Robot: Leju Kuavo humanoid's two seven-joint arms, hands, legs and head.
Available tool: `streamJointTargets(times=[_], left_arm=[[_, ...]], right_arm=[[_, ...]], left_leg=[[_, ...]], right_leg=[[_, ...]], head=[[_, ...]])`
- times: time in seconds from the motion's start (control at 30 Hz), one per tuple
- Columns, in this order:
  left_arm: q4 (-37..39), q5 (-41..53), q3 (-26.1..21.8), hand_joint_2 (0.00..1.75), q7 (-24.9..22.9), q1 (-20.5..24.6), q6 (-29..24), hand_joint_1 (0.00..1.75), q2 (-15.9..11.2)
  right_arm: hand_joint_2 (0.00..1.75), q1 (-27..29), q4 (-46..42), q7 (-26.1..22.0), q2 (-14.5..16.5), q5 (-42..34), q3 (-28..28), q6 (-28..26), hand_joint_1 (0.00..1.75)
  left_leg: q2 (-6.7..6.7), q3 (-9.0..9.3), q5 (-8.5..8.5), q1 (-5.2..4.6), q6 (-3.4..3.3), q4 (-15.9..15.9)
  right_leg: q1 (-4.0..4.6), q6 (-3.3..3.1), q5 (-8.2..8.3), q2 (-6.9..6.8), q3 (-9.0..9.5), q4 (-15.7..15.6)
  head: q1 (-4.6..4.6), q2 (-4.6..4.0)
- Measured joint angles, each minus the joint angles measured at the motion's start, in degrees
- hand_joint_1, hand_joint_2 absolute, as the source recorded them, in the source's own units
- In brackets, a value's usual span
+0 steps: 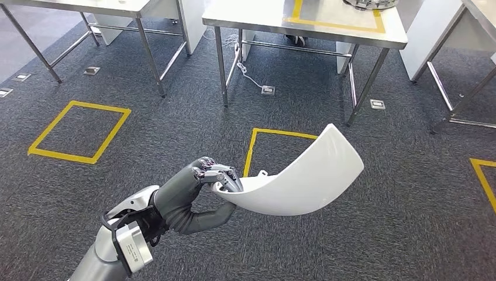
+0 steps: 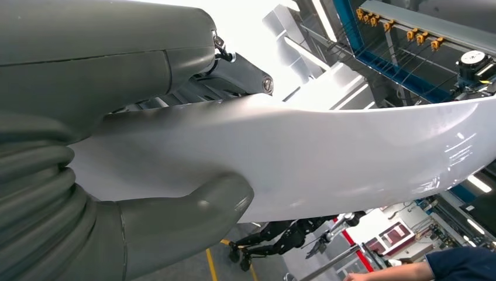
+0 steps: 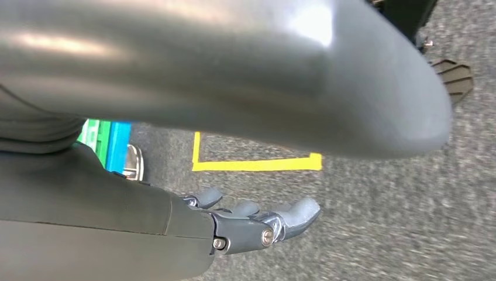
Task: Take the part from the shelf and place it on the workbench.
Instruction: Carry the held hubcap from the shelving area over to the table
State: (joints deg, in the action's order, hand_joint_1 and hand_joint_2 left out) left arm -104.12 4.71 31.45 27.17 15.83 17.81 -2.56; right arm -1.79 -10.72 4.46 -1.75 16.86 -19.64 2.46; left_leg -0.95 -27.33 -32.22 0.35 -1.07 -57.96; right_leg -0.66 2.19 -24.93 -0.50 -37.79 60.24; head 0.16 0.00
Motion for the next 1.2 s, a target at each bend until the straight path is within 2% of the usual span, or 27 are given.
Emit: streamJointTargets(times=[0.03, 0.1, 0.13, 0.17, 0.23, 0.3, 0.33, 0.37, 0.4, 0.43, 0.5, 0.53, 0.57, 0.6, 0.67, 0.73, 0.77, 0.83, 0.87, 0.9, 0.93, 1.0, 1.03, 1.07, 1.13, 1.17, 1.2], left_arm=[[-0.2, 0.2, 0.0, 1.75, -0.2, 0.0, 0.1, 1.75, 0.1], [-0.6, 0.7, 0.1, 1.75, -0.7, -0.1, 0.3, 1.75, 0.4], [-0.9, 0.9, 0.2, 1.75, -0.8, -0.1, 0.4, 1.75, 0.5], [-1.2, 1.0, 0.2, 1.75, -1.0, -0.1, 0.4, 1.75, 0.7], [-1.6, 1.2, 0.2, 1.75, -1.1, -0.2, 0.6, 1.75, 0.8], [-1.8, 1.5, 0.2, 1.75, -1.2, -0.6, 0.9, 1.75, 0.9], [-1.8, 1.7, 0.2, 1.75, -1.2, -0.8, 1.0, 1.75, 0.9], [-1.9, 1.8, 0.2, 1.75, -1.2, -0.9, 1.0, 1.75, 0.9], [-1.9, 1.9, 0.2, 1.75, -1.2, -1.0, 1.0, 1.75, 0.9], [-2.0, 1.9, 0.2, 1.75, -1.2, -1.0, 1.0, 1.75, 0.9], [-2.1, 1.9, 0.2, 1.75, -1.2, -1.2, 1.1, 1.75, 0.9], [-2.2, 2.0, 0.2, 1.75, -1.2, -1.2, 1.2, 1.75, 0.9], [-2.2, 2.1, 0.2, 1.75, -1.1, -1.3, 1.3, 1.75, 0.9], [-2.4, 2.2, 0.1, 1.75, -1.0, -1.3, 1.4, 1.75, 0.9], [-2.6, 2.3, 0.1, 1.75, -0.7, -1.1, 1.5, 1.75, 1.0], [-2.7, 2.3, 0.1, 1.75, -0.7, -0.7, 1.5, 1.75, 1.1], [-2.7, 2.3, 0.1, 1.75, -0.6, -0.6, 1.5, 1.75, 1.0], [-2.6, 2.1, 0.1, 1.75, -0.6, -0.4, 1.5, 1.75, 1.0], [-2.6, 2.0, 0.1, 1.75, -0.6, -0.4, 1.5, 1.75, 1.0], [-2.5, 1.9, 0.1, 1.75, -0.6, -0.4, 1.6, 1.75, 1.0], [-2.4, 1.8, 0.1, 1.75, -0.5, -0.3, 1.6, 1.75, 1.0], [-2.1, 1.4, 0.2, 1.75, -0.3, 0.0, 1.6, 1.75, 0.9], [-1.9, 1.1, 0.2, 1.75, -0.1, 0.2, 1.5, 1.75, 0.7], [-1.7, 0.9, 0.2, 1.75, -0.1, 0.3, 1.4, 1.75, 0.6], [-1.7, 0.5, 0.2, 1.75, 0.1, 0.7, 0.9, 1.75, 0.4], [-1.7, 0.5, 0.2, 1.75, 0.2, 0.9, 0.7, 1.75, 0.3], [-1.7, 0.4, 0.2, 1.75, 0.2, 1.1, 0.4, 1.75, 0.1]], right_arm=[[0.0, 0.0, 0.0, 0.0, 0.0, 0.0, -0.1, -0.1, 0.0], [0.0, 0.1, 0.0, 0.0, 0.1, 0.2, -0.1, -0.1, 0.0], [0.0, 0.1, 0.0, 0.0, 0.1, 0.3, -0.2, -0.1, 0.0], [0.0, 0.1, 0.0, -0.1, 0.1, 0.4, -0.2, -0.1, 0.0], [0.0, 0.0, 0.0, -0.6, 0.2, 0.9, -0.2, 0.0, 0.0], [0.0, 0.0, 0.0, -1.5, 0.2, 1.4, -0.2, 0.2, 0.0], [0.0, 0.0, 0.0, -1.9, 0.2, 1.5, -0.2, 0.3, 0.0], [0.0, 0.0, 0.0, -2.2, 0.2, 1.5, -0.2, 0.4, 0.0], [0.0, 0.1, 0.0, -2.4, 0.2, 1.5, -0.2, 0.6, 0.0], [0.0, 0.1, 0.0, -2.5, 0.2, 1.5, -0.2, 0.7, 0.0], [0.0, 0.0, 0.0, -3.1, 0.3, 1.5, -0.2, 1.1, 0.0], [0.0, -0.1, 0.0, -3.6, 0.3, 1.5, -0.2, 1.3, 0.0], [0.0, -0.1, 0.0, -4.3, 0.3, 1.5, -0.2, 1.6, 0.0], [0.0, -0.2, 0.0, -5.0, 0.3, 1.5, -0.2, 1.9, 0.0], [0.0, -0.4, -0.1, -6.2, 0.2, 1.2, -0.2, 2.5, 0.0], [0.0, -0.6, -0.1, -6.8, 0.2, 1.0, -0.3, 2.8, 0.0], [0.0, -0.6, -0.1, -6.9, 0.2, 0.8, -0.4, 2.9, 0.0], [0.0, -0.4, -0.1, -7.0, 0.2, 0.6, -0.8, 3.0, 0.0], [0.0, -0.3, -0.1, -7.1, 0.2, 0.5, -0.9, 3.0, 0.0], [0.0, -0.1, -0.1, -7.1, 0.2, 0.5, -1.1, 3.0, 0.0], [0.0, -0.1, -0.1, -7.1, 0.2, 0.5, -1.2, 3.0, 0.0], [0.0, 0.1, -0.1, -7.1, 0.2, 0.4, -1.3, 3.0, 0.0], [0.0, 0.1, -0.1, -7.2, 0.2, 0.5, -1.4, 3.0, 0.0], [0.0, 0.2, -0.1, -7.2, 0.2, 0.5, -1.5, 3.0, 0.0], [0.0, 0.1, -0.1, -7.4, 0.2, 0.7, -1.5, 3.0, 0.0], [0.0, 0.0, -0.1, -7.4, 0.2, 0.8, -1.5, 2.9, 0.0], [0.0, -0.1, -0.1, -7.5, 0.2, 1.0, -1.5, 2.9, 0.0]], left_leg=[[-0.03, 0.37, -0.39, -0.02, 0.38, 0.1], [-0.1, 0.94, -0.35, -0.03, 1.23, -0.4], [-0.02, 0.82, -0.04, -0.01, 1.55, -1.6], [0.06, -0.13, 0.34, 0.0, 1.79, -3.8], [0.24, -4.31, -0.53, 0.07, 2.07, -10.4], [0.28, -9.37, -3.87, 0.08, 2.24, -16.2], [0.28, -11.22, -5.45, 0.08, 2.26, -17.3], [0.3, -12.32, -6.08, 0.08, 2.22, -16.8], [0.33, -12.72, -5.25, 0.07, 2.08, -14.8], [0.43, -12.63, -2.68, 0.02, 1.84, -11.6], [0.8, -12.36, 4.97, -0.22, 1.28, -5.0], [0.94, -12.21, 7.62, -0.36, 1.01, -3.2], [0.97, -12.12, 8.84, -0.45, 0.75, -2.4], [0.84, -11.64, 8.46, -0.44, 0.46, -2.3], [0.63, -10.14, 7.79, -0.22, -0.28, -1.7], [0.58, -8.3, 6.74, -0.05, -0.83, -1.1], [0.56, -7.43, 6.09, -0.05, -0.99, -0.9], [0.38, -5.61, 4.62, -0.05, -1.04, -0.7], [0.3, -4.57, 3.8, -0.04, -0.99, -0.6], [0.26, -3.44, 2.92, -0.05, -0.9, -0.6], [0.29, -2.3, 2.0, -0.05, -0.77, -0.6], [0.36, -0.48, 0.15, -0.18, -0.38, -0.7], [0.36, 0.18, -0.77, -0.26, -0.05, -0.6], [0.34, 0.96, -1.32, -0.33, 0.35, -0.7], [0.4, 1.87, -1.22, -0.36, 1.19, -1.7], [0.47, 1.47, -0.43, -0.33, 1.53, -3.6], [0.52, -0.02, 0.22, -0.3, 1.78, -6.4]], right_leg=[[0.23, -0.4, 0.26, -0.02, 0.43, -1.3], [0.43, -1.35, -0.59, -0.02, 1.2, -1.6], [0.35, -1.83, -0.7, 0.0, 1.92, -1.8], [0.23, -2.3, -1.07, 0.01, 2.68, -1.9], [0.14, -2.94, -2.13, 0.02, 4.21, -2.1], [0.16, -3.12, -3.49, 0.06, 5.71, -2.1], [0.16, -3.13, -4.23, 0.1, 6.6, -2.1], [0.16, -3.09, -5.02, 0.14, 7.61, -2.1], [0.16, -3.01, -5.85, 0.17, 8.71, -2.1], [0.16, -2.87, -6.72, 0.17, 9.71, -2.1], [0.29, -2.38, -8.39, 0.2, 11.27, -2.1], [0.35, -2.04, -9.08, 0.2, 11.71, -2.3], [0.45, -1.64, -9.38, 0.23, 12.17, -2.3], [0.5, -1.25, -9.31, 0.28, 12.43, -2.1], [0.45, -0.62, -7.84, 0.31, 11.44, 1.1], [0.28, -0.19, -6.94, 0.38, 7.12, 7.8], [0.25, -0.01, -7.95, 0.4, 4.31, 11.1], [0.18, 0.23, -12.42, 0.4, -0.37, 14.5], [0.15, 0.23, -14.19, 0.39, -1.71, 14.1], [0.12, 0.16, -14.32, 0.38, -2.34, 12.2], [0.12, 0.03, -12.39, 0.32, -2.44, 9.2], [0.26, -0.47, -4.05, -0.27, -2.11, 2.5], [0.42, -0.74, -0.68, -0.56, -1.83, 0.5], [0.53, -1.11, 1.23, -0.72, -1.51, -0.6], [0.55, -1.95, 0.82, -0.44, -0.1, -0.9], [0.44, -2.42, 0.41, -0.24, 0.83, -1.1], [0.35, -2.81, -0.04, -0.1, 1.78, -1.2]], head=[[0.03, 0.0], [0.07, 0.0], [0.04, 0.0], [-0.05, 0.0], [-0.4, 0.0], [-0.69, 0.0], [-0.74, 0.0], [-0.8, 0.0], [-0.84, 0.0], [-0.9, 0.0], [-1.01, 0.0], [-1.03, 0.0], [-1.02, 0.0], [-1.0, 0.0], [-0.93, 0.0], [-0.74, 0.0], [-0.64, 0.0], [-0.47, 0.0], [-0.4, 0.0], [-0.32, 0.0], [-0.24, 0.0], [-0.05, 0.0], [-0.01, 0.0], [0.02, 0.0], [-0.06, 0.0], [-0.09, 0.0], [-0.2, 0.0]])
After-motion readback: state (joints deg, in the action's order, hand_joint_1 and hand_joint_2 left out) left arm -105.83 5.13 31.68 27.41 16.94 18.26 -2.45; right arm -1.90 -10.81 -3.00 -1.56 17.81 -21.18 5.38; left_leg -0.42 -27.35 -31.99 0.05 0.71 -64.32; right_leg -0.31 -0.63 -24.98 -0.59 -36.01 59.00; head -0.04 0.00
